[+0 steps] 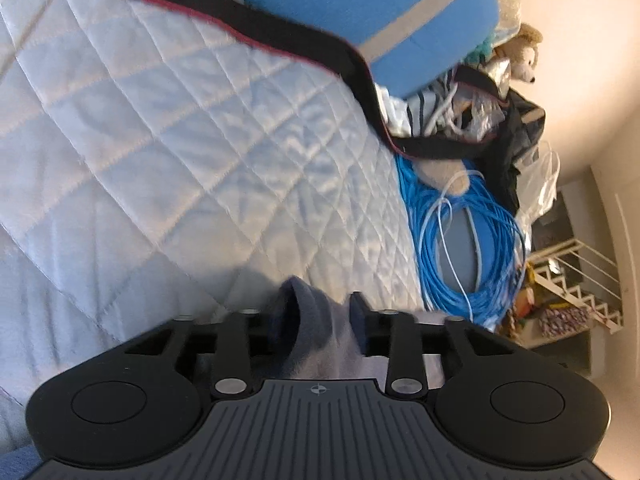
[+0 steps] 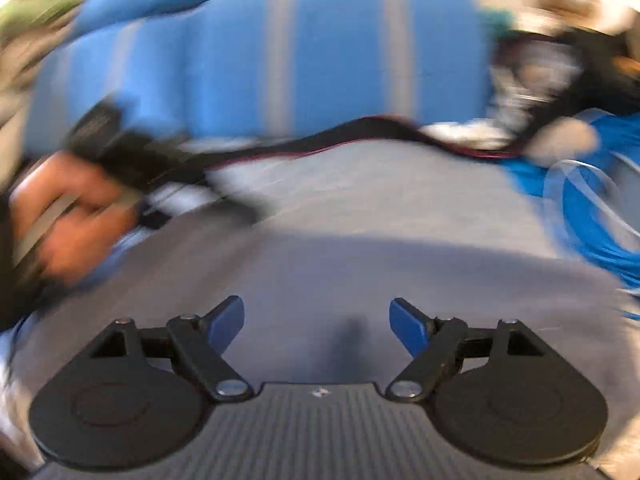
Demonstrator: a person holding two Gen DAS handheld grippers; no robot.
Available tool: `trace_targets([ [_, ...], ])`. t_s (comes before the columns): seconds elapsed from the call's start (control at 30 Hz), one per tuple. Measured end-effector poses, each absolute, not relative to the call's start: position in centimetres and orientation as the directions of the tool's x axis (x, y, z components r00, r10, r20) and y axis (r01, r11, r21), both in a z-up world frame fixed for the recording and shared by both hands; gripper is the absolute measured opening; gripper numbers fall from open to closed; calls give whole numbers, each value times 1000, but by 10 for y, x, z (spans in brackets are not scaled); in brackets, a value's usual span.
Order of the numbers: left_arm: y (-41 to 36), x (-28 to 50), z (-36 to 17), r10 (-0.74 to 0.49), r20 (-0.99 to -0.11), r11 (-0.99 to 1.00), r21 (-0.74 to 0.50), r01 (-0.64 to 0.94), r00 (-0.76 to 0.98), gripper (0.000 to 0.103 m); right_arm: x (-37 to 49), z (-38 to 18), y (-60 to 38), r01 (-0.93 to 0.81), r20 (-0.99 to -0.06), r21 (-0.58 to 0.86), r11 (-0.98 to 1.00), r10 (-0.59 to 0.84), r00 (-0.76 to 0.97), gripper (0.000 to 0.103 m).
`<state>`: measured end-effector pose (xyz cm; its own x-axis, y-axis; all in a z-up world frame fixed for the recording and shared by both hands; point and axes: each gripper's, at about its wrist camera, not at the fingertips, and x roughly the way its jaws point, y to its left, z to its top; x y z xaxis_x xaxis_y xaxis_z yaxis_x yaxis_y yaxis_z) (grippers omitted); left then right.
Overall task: Fold clothes
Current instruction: 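Open the left gripper to release the sweatpants edge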
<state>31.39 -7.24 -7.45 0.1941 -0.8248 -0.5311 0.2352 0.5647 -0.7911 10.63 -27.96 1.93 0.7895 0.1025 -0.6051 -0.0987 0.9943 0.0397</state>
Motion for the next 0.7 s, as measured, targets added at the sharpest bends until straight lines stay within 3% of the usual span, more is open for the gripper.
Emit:
trace_targets([
  [0.07,-71,315,-72,-818,-530,573,-781,248,223,4,104,13,-255,-170,-626,21,985,146,766,88],
  [0.23,-78,314,-64,-792,-555,611,-723,323,255,3,105,-7,-230,-218,-701,-19,976,143,699,89],
  [0.43,-77,318,-60,-750,-598,662,-666,345,284,6,102,-11,-226,-223,-714,-51,973,121,689,94],
  [0.53,-68,323,-55,-688,-652,725,-604,331,317,20,105,-13,-231,-218,-719,-50,975,116,686,101],
  [0.63,-50,321,-37,-669,-652,743,-568,354,356,25,106,-14,-233,-215,-722,-45,975,118,682,103],
  [0.7,-39,313,-19,-650,-646,759,-523,389,401,37,105,-14,-233,-212,-723,-47,976,113,681,103],
])
